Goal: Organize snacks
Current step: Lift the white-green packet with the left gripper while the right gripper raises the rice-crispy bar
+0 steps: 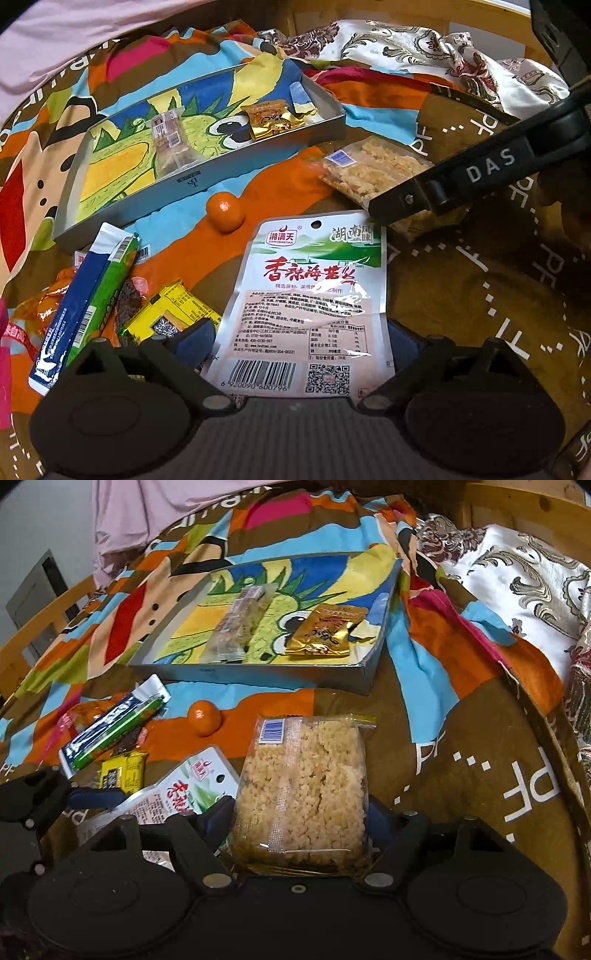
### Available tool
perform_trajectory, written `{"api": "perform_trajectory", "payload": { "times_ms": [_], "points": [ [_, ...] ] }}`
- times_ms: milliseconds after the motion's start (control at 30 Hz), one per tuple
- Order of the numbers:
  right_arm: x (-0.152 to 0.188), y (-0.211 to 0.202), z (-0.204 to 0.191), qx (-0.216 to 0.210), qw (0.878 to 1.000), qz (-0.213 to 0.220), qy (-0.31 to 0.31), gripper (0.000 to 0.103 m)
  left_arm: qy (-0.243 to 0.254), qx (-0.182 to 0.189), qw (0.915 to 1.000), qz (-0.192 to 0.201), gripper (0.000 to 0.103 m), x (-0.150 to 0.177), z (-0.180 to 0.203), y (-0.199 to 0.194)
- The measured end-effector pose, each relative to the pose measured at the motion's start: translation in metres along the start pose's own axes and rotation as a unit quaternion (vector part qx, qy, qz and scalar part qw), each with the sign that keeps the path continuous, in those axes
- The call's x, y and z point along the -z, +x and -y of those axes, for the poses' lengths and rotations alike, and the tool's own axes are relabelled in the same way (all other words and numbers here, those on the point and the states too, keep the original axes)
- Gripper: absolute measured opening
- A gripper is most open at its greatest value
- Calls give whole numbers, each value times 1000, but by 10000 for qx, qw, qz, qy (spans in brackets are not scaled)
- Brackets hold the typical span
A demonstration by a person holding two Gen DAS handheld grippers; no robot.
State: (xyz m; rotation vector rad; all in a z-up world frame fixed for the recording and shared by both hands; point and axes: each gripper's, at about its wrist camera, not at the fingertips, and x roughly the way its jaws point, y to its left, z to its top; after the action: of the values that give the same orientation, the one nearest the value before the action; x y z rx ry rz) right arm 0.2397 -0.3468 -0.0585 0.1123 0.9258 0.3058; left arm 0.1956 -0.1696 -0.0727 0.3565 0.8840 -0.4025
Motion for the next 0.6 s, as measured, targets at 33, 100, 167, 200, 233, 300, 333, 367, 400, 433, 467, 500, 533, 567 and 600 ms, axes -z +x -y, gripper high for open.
{"api": "perform_trajectory", "payload": {
  "times_ms": [33,100,167,200,233,300,333,367,400,433,467,500,533,567,600],
  "points": [
    [0,1,-1,-2,10000,17,1,83,7,-7,10000,-22,99,-1,1,1],
    [0,5,-2,7,10000,11,-10,86,52,-49,9999,-79,102,-4,2,4],
    [2,7,-6,106,9999,21,-63,86,29,-40,9999,-122,102,-7,2,7],
    [3,8,-9,180,9998,27,-107,85,0,-14,9999,-124,102,-8,1,8],
    [5,8,-11,275,9995,48,-178,80,-25,11,9999,-120,102,-8,-1,8],
    [6,7,-14,341,9991,87,-245,76,-8,-4,9999,-100,97,-7,0,7],
    [6,6,-13,305,9993,93,-181,76,27,-28,10000,-85,97,-7,0,6],
    [6,5,-12,280,9995,102,-130,75,28,-42,10000,-80,96,-6,1,6],
    [6,5,-12,268,9995,115,-94,75,13,-51,10000,-72,96,-6,1,5],
    [7,4,-11,258,9996,131,-49,75,-10,-62,10000,-65,96,-5,1,4],
    [7,3,-10,243,9996,149,-5,75,-41,-71,9999,-64,95,-4,1,3],
    [7,2,-11,225,9996,165,23,75,-79,-84,9999,-56,95,-3,2,1],
    [8,0,-10,200,9996,187,47,75,-111,-101,9999,-35,94,-2,3,-1],
    [8,-1,-11,178,9996,207,69,75,-157,-131,9998,11,94,-1,3,-4],
    [9,-3,-12,145,9996,227,90,75,-210,-162,9996,57,94,2,4,-6]
  ]
}}
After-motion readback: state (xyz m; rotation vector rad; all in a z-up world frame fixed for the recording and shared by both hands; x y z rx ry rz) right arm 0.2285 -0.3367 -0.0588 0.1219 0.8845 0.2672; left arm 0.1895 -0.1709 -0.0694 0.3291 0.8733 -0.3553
